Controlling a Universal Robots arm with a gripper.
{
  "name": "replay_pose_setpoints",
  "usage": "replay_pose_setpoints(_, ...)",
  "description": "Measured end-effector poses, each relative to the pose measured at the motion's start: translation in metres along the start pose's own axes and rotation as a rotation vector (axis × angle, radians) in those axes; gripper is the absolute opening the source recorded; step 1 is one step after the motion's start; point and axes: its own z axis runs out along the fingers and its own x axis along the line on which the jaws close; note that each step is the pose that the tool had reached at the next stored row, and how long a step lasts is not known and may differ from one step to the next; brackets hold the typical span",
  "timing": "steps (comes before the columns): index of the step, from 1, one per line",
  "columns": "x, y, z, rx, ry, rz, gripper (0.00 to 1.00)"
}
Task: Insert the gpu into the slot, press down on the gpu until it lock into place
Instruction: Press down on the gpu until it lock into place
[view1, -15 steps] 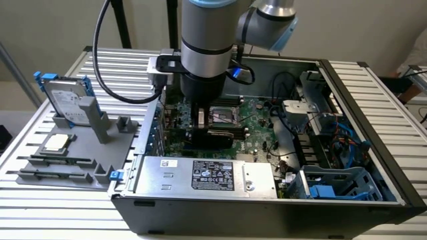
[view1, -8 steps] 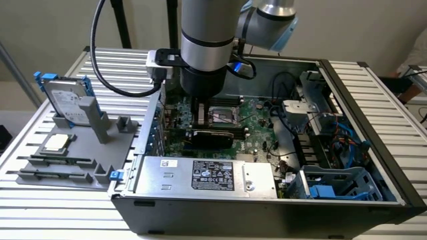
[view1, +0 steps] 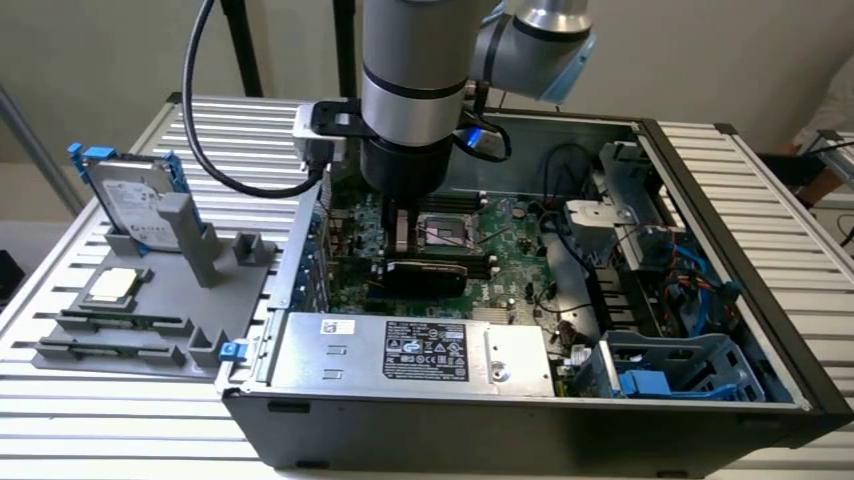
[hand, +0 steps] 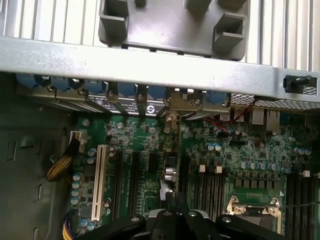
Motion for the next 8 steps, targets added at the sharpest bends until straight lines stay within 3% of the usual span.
replay_pose_setpoints(8, -0.0027, -0.0003, 0.0043, 0.0000, -0.0001, 0.000, 0.11)
